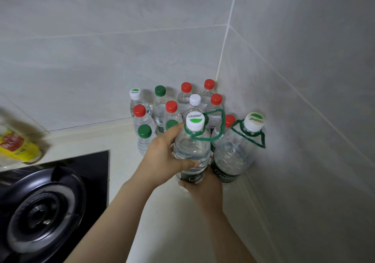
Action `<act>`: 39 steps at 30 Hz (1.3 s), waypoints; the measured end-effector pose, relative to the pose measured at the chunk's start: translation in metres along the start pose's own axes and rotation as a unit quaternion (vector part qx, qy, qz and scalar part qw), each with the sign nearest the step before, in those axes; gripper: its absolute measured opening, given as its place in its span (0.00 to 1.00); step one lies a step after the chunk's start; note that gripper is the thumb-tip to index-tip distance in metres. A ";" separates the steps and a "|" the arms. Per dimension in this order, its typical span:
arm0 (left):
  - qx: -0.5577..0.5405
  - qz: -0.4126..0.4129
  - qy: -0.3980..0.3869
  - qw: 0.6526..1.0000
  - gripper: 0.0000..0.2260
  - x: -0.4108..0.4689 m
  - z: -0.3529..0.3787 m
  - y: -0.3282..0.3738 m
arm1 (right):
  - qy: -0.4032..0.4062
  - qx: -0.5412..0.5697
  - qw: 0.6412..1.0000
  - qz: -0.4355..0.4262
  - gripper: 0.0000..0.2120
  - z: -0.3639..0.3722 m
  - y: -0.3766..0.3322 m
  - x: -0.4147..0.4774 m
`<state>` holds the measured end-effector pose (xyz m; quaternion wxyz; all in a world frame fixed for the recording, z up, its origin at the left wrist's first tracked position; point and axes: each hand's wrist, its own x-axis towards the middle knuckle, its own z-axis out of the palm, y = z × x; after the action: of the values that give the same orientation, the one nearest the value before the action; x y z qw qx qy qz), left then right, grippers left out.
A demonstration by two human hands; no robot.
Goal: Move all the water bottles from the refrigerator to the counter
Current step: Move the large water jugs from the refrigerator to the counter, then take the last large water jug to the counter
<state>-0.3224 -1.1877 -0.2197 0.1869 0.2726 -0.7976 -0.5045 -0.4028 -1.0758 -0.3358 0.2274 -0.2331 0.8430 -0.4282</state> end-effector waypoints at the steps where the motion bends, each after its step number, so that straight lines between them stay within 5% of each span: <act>1: -0.001 0.001 0.000 1.000 0.35 0.000 0.000 0.000 | 0.009 -0.011 1.000 0.002 0.30 0.000 -0.002 -0.002; 9: 0.022 -0.005 -0.005 1.000 0.36 -0.005 0.002 0.004 | 0.052 -0.052 0.997 0.000 0.19 -0.012 -0.002 -0.023; 15: 0.054 -0.033 0.019 0.998 0.33 -0.029 -0.001 0.005 | 0.061 -0.088 0.994 -0.005 0.27 -0.031 -0.011 -0.043; 21: 0.080 -0.039 0.040 0.995 0.30 -0.069 -0.020 0.003 | 0.044 -0.130 0.990 -0.023 0.25 -0.050 -0.023 -0.065; 39: 0.123 0.009 0.162 0.979 0.23 -0.174 -0.112 0.017 | -0.078 -0.169 0.933 -0.308 0.22 -0.080 -0.152 -0.125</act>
<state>-0.1262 -1.1517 -0.1607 0.2835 0.3642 -0.8150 -0.3503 -0.3206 -1.0328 -0.1440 0.1066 -0.5494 0.7691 -0.3087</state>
